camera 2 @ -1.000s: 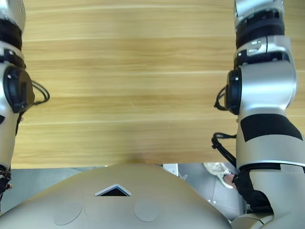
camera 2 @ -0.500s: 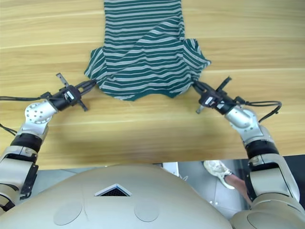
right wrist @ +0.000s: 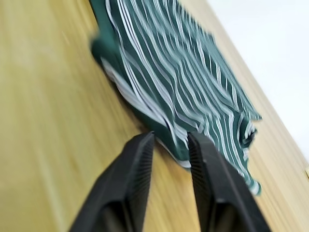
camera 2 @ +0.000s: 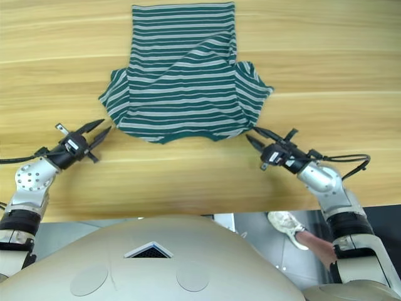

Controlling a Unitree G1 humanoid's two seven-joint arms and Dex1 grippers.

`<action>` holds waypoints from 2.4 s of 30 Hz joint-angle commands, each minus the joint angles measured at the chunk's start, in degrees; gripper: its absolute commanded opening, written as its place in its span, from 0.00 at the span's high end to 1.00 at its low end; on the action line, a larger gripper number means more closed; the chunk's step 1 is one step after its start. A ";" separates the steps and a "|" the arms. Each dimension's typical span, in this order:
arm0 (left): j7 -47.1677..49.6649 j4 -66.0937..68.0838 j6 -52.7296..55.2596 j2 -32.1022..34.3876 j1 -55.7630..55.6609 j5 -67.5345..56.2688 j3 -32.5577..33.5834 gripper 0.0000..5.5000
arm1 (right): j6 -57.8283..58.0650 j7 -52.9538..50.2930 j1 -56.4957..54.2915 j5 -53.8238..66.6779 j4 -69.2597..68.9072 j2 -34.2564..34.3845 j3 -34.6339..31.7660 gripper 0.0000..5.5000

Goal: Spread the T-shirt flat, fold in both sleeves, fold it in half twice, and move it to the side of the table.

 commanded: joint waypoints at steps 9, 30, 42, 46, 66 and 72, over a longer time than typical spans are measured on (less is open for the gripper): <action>-9.48 -21.88 4.80 -3.40 7.83 -22.02 1.21 0.69 | 6.38 0.17 -4.22 -1.49 -13.48 5.00 -4.13 0.67; -4.32 -26.12 9.32 -11.65 6.27 -14.69 7.81 0.51 | 8.87 2.93 1.09 -14.44 -11.11 2.42 7.50 0.66; 9.98 -3.81 13.57 -9.52 -28.09 14.26 5.86 0.51 | 13.99 -2.37 -10.76 -3.67 -14.63 11.87 -0.38 0.66; 17.18 24.38 13.21 -16.34 -57.56 29.74 -6.34 0.51 | 17.12 -7.75 -14.63 -14.76 -10.97 13.83 0.06 0.66; 27.33 55.01 26.18 -27.39 -65.92 49.11 -26.73 0.51 | 20.41 -9.22 -0.49 -31.17 -22.30 9.26 4.40 0.66; 27.36 55.25 27.96 -26.70 -63.65 48.36 -26.08 0.51 | 20.16 -8.05 3.04 -30.19 -24.60 6.71 3.53 0.66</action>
